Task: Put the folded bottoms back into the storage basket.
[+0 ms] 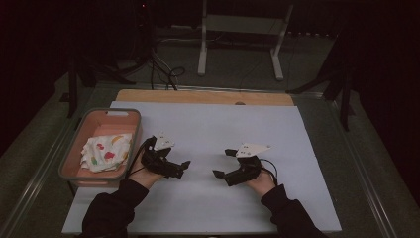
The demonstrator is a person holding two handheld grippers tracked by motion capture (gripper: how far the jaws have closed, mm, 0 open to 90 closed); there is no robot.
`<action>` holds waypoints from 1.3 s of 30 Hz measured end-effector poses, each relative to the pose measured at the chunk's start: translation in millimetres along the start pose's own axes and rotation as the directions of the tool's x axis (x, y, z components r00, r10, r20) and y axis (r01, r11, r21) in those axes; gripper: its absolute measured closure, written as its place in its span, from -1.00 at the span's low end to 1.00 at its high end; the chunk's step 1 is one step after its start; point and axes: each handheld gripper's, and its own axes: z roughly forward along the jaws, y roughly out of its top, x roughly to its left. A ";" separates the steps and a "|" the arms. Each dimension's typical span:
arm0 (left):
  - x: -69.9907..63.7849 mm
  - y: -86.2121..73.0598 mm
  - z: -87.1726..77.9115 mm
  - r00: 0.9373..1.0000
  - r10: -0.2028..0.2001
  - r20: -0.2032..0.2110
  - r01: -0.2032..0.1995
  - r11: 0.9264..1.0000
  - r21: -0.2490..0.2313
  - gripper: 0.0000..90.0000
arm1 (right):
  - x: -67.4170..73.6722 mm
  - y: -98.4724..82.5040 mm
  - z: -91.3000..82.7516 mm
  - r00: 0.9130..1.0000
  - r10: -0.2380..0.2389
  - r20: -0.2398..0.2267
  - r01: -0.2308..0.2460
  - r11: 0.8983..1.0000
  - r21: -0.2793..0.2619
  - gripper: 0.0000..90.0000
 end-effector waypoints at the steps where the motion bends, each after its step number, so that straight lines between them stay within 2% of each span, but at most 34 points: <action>1: -0.7 -1.6 0.1 1.000 0.000 0.001 0.000 1.000 0.001 -1.00 | 0.2 -0.8 -0.5 1.000 -0.004 0.000 0.004 1.000 0.005 -0.80; 6: -6.2 -9.3 1.8 0.999 0.033 0.006 -0.033 0.999 -0.003 -1.00 | 3.1 -4.6 -3.2 1.000 -0.011 -0.026 0.011 1.000 0.014 -0.80; 16: -15.2 -28.8 -0.1 0.999 0.042 0.024 -0.041 0.999 -0.005 -1.00 | 7.0 -22.0 -10.8 0.998 -0.030 -0.063 0.033 0.998 0.046 -0.81; 21: -19.9 -39.1 1.6 0.998 0.058 0.038 -0.059 0.998 0.002 -1.00 | 7.5 -33.2 -18.2 0.998 -0.029 -0.063 0.033 0.997 0.070 -0.80; 24: -22.2 -43.9 1.4 0.997 0.075 0.032 -0.075 0.997 0.007 -1.00 | 8.2 -38.1 -24.9 0.998 -0.031 -0.059 0.036 0.996 0.077 -0.81; 28: -23.0 -50.5 -1.0 0.996 0.083 0.046 -0.083 0.997 0.002 -1.00 | 9.3 -44.9 -35.2 0.998 -0.030 -0.062 0.035 0.996 0.088 -0.80; 34: -23.3 -59.5 -8.8 0.993 0.108 0.041 -0.108 0.994 0.013 -1.00 | 7.8 -55.0 -49.7 0.998 -0.031 -0.053 0.037 0.993 0.112 -0.79; 39: -20.7 -68.1 -14.6 0.994 0.104 0.045 -0.104 0.995 0.007 -1.00 | 6.3 -62.1 -63.3 0.999 -0.015 -0.038 0.019 0.994 0.111 -0.79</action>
